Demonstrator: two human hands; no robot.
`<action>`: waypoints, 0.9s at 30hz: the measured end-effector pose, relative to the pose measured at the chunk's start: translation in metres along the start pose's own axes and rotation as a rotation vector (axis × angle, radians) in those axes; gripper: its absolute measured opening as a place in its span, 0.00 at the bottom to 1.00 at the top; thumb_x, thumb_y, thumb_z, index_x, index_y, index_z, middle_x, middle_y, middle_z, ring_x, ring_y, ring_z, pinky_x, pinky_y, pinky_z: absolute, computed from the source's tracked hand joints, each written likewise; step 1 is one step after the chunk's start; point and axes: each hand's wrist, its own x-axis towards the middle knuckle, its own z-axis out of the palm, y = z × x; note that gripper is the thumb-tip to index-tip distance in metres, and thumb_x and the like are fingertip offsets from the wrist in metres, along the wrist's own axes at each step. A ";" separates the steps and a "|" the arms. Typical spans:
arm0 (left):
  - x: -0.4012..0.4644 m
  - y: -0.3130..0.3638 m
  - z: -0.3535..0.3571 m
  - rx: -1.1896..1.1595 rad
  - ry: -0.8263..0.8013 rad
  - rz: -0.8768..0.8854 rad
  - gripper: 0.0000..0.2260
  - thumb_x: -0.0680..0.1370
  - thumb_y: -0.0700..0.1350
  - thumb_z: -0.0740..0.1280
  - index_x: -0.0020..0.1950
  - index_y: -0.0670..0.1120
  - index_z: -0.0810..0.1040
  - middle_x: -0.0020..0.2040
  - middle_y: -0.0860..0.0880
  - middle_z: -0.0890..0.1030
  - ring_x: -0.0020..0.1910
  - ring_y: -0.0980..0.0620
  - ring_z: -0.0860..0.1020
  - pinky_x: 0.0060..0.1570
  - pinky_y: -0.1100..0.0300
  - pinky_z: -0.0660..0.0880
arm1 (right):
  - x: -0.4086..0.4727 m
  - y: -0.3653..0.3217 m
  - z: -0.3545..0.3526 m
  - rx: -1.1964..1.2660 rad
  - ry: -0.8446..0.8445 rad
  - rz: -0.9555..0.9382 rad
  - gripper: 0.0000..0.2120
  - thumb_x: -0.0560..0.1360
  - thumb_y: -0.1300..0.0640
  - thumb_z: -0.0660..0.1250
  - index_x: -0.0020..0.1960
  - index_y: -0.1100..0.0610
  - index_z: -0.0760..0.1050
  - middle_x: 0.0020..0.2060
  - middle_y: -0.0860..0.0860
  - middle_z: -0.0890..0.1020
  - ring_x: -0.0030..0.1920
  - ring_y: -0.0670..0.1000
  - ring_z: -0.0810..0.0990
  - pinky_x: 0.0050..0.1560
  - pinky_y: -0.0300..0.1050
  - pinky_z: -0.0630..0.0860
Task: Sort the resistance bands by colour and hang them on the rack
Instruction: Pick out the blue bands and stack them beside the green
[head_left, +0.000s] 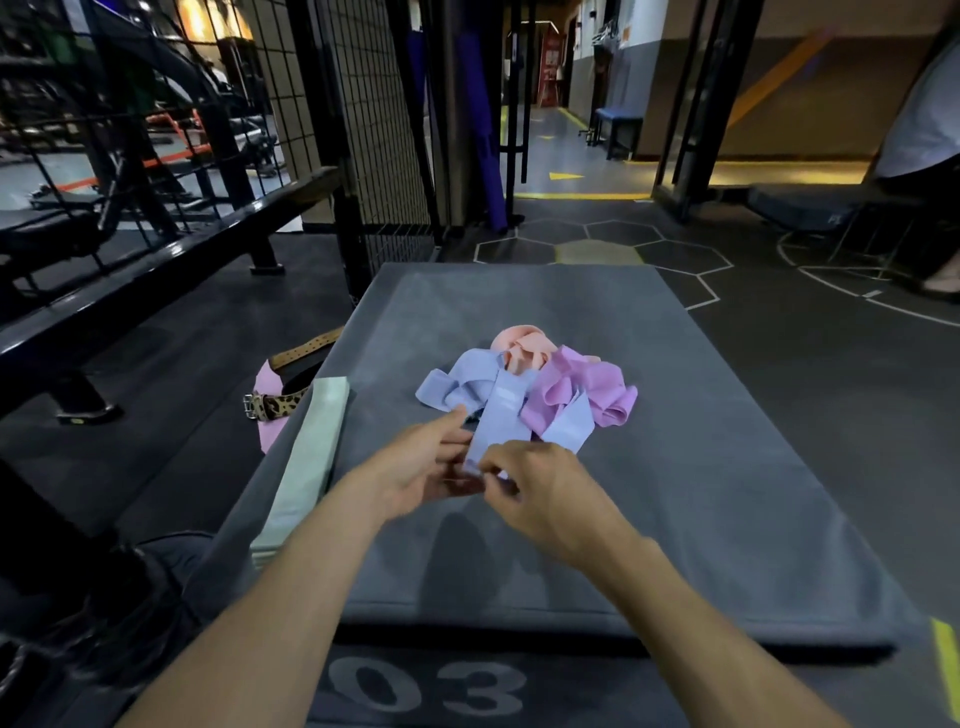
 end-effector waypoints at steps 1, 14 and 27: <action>0.002 -0.002 0.000 0.001 -0.011 -0.016 0.20 0.83 0.55 0.63 0.59 0.39 0.82 0.51 0.41 0.86 0.41 0.47 0.84 0.37 0.57 0.81 | -0.002 0.000 -0.001 0.010 -0.015 -0.024 0.10 0.74 0.53 0.59 0.41 0.56 0.75 0.35 0.50 0.79 0.35 0.55 0.75 0.38 0.54 0.76; -0.012 -0.027 -0.024 0.415 -0.028 0.034 0.10 0.82 0.39 0.64 0.60 0.48 0.81 0.41 0.53 0.83 0.34 0.58 0.79 0.38 0.62 0.75 | -0.014 0.010 -0.009 0.283 -0.194 0.151 0.05 0.76 0.58 0.68 0.47 0.51 0.83 0.37 0.38 0.82 0.36 0.40 0.80 0.42 0.37 0.76; -0.041 -0.014 -0.054 0.704 -0.327 0.237 0.11 0.83 0.44 0.66 0.64 0.47 0.80 0.51 0.48 0.84 0.47 0.56 0.79 0.53 0.65 0.74 | -0.005 -0.003 -0.002 0.543 -0.335 0.219 0.05 0.79 0.59 0.70 0.51 0.61 0.82 0.30 0.40 0.80 0.31 0.38 0.75 0.39 0.33 0.70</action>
